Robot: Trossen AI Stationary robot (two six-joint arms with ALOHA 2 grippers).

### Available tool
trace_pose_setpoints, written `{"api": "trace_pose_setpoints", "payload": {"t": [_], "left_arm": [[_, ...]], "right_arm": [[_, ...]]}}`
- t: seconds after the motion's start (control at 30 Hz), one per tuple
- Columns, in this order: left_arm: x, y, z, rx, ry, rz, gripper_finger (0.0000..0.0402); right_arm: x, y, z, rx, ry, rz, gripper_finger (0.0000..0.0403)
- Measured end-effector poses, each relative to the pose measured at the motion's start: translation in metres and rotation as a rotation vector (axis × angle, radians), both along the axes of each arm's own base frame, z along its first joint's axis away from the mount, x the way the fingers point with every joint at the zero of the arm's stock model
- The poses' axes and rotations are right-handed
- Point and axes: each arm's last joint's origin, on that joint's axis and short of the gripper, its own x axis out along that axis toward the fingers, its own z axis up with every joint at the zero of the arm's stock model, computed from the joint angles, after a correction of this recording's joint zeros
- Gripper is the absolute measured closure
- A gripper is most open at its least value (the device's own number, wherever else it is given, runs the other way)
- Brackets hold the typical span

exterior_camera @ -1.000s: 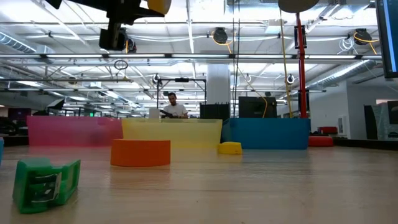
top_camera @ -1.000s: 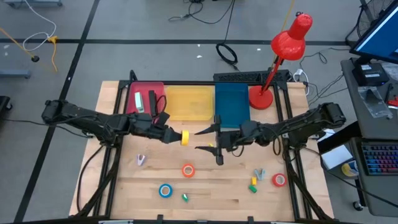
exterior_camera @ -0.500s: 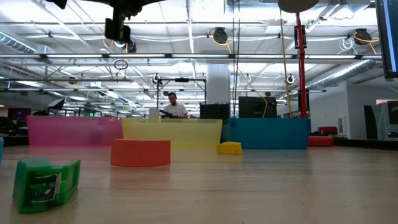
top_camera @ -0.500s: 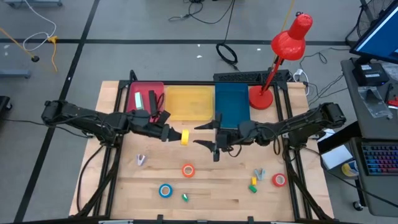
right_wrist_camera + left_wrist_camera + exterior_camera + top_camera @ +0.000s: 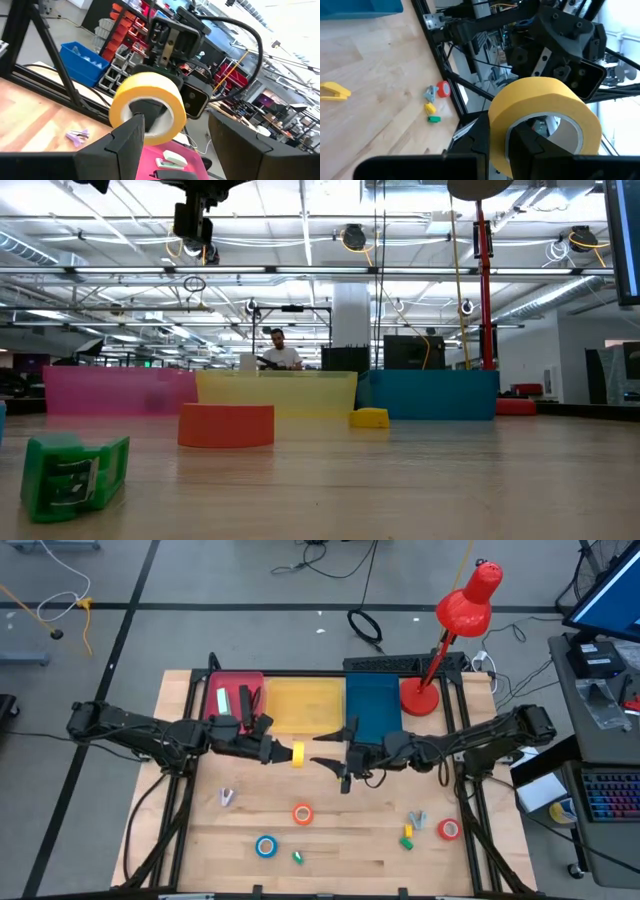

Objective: Pick and place Stapler, Stapler remover, tape
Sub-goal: Put the yellow tape into the blue bin

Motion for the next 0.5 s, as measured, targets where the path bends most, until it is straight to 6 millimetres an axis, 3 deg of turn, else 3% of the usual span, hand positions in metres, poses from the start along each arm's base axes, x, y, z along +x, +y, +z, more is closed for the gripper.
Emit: {"api": "trace_pose_setpoints", "payload": {"t": [0.5], "left_arm": [[0.000, 0.001, 0.001, -0.065, 0.000, 0.033, 0.0367]], "right_arm": [[0.003, -0.018, 0.002, 0.002, -0.017, 0.046, 0.0190]]}}
